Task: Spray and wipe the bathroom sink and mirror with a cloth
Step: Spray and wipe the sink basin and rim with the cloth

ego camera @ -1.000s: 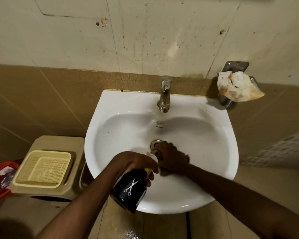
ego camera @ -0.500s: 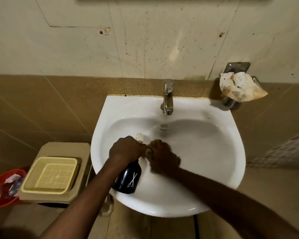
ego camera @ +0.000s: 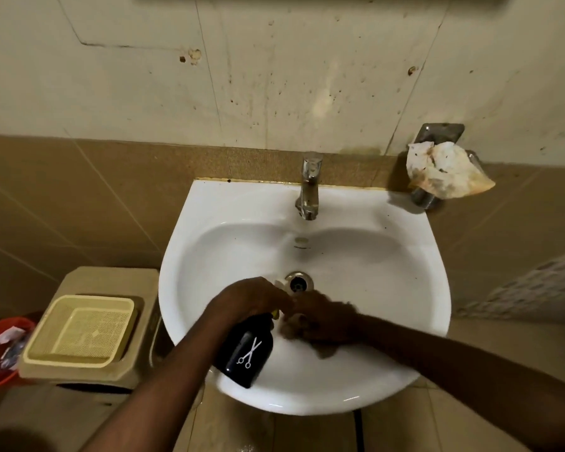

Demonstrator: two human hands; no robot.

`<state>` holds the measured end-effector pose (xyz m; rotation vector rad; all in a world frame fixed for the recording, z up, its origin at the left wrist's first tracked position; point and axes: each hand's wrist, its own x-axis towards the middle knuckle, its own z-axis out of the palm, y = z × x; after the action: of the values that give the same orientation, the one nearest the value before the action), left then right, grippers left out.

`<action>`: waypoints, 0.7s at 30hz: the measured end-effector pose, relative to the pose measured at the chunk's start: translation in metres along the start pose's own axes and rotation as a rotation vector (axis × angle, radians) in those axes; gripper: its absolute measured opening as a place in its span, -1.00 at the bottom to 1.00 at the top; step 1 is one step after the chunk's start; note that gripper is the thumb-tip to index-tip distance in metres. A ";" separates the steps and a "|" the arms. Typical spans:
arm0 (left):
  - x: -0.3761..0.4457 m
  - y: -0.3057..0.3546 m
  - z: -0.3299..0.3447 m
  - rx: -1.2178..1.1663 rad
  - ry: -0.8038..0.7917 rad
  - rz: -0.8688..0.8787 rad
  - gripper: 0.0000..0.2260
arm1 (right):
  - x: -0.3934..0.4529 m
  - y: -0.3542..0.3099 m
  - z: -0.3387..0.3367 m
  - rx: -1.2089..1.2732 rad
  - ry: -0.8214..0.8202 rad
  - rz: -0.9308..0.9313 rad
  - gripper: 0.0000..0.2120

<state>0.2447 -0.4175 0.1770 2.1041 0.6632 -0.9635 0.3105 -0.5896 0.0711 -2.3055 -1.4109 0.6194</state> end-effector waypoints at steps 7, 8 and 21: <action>0.007 0.018 0.040 0.406 0.493 0.148 -0.69 | -0.021 0.054 -0.039 -0.658 -0.018 0.293 -0.40; 0.008 0.021 0.043 0.431 0.528 0.171 -0.70 | -0.016 0.051 -0.040 -0.762 0.000 0.257 -0.44; 0.046 0.031 0.064 0.407 0.751 0.397 -0.64 | -0.001 0.099 -0.032 -1.129 0.543 -0.184 -0.75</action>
<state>0.2656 -0.4786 0.1232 2.8391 0.3748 -0.0570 0.4005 -0.6361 0.0471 -2.6511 -1.8733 -1.0687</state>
